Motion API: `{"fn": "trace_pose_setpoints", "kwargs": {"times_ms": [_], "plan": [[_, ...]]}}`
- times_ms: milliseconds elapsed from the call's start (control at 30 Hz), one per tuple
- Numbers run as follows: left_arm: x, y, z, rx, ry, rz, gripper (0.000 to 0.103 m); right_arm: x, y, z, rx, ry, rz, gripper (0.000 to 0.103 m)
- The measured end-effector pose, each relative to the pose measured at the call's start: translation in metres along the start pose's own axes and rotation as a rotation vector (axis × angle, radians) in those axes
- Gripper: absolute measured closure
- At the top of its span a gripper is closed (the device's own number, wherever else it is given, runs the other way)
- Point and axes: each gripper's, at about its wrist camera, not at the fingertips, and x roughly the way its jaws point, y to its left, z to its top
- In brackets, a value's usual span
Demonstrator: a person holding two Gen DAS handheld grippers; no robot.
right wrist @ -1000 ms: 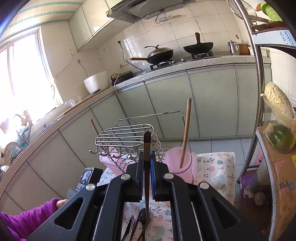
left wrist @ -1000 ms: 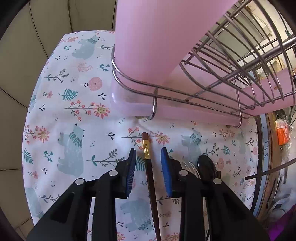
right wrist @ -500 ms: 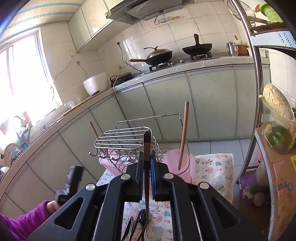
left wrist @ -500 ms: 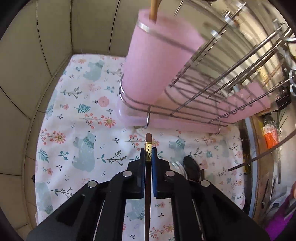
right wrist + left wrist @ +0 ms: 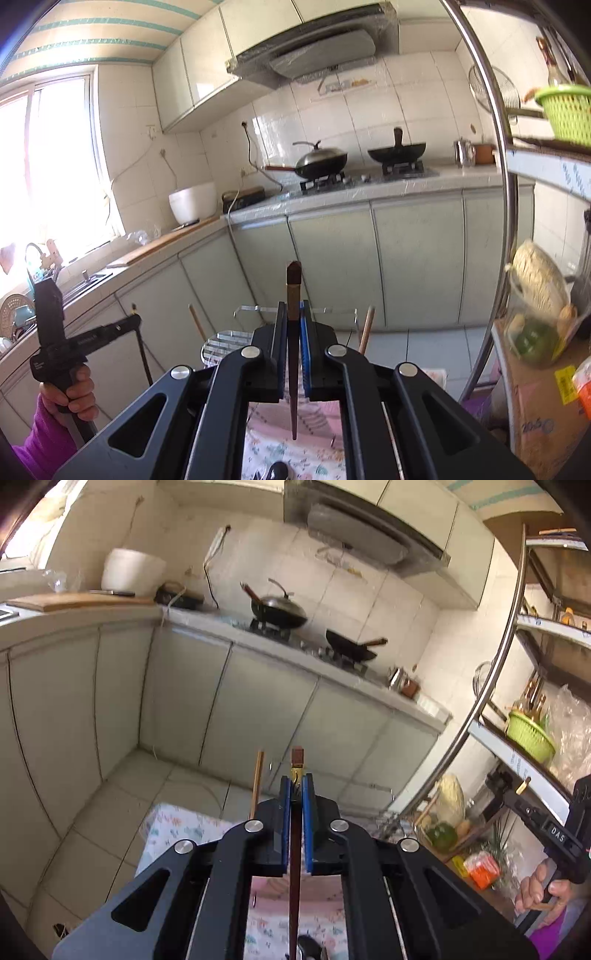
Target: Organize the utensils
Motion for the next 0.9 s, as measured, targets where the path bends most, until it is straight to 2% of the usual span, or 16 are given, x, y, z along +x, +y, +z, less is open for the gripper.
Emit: {"fn": "trace_pose_setpoints", "kwargs": {"times_ms": [200, 333, 433, 567, 700, 900], "plan": [[-0.009, -0.016, 0.034, 0.010, -0.255, 0.064, 0.098, -0.001, 0.002, 0.032, -0.030, -0.069, -0.051, 0.097], [-0.006, -0.024, 0.043, 0.028, -0.360, 0.092, 0.098, 0.011, -0.002, 0.042, -0.051, -0.071, -0.095, 0.097], [0.002, -0.025, 0.043, 0.036, -0.399, 0.129, 0.098, 0.024, -0.009, 0.040, -0.047, -0.042, -0.117, 0.097], [0.026, -0.015, 0.038, 0.037, -0.397, 0.163, 0.098, 0.045, -0.021, 0.031, -0.036, 0.028, -0.133, 0.097], [0.055, -0.005, 0.024, 0.063, -0.329, 0.189, 0.098, 0.066, -0.033, 0.018, -0.021, 0.105, -0.143, 0.097], [0.079, 0.005, -0.005, 0.103, -0.217, 0.202, 0.098, 0.091, -0.046, 0.000, 0.006, 0.201, -0.147, 0.097]]}}
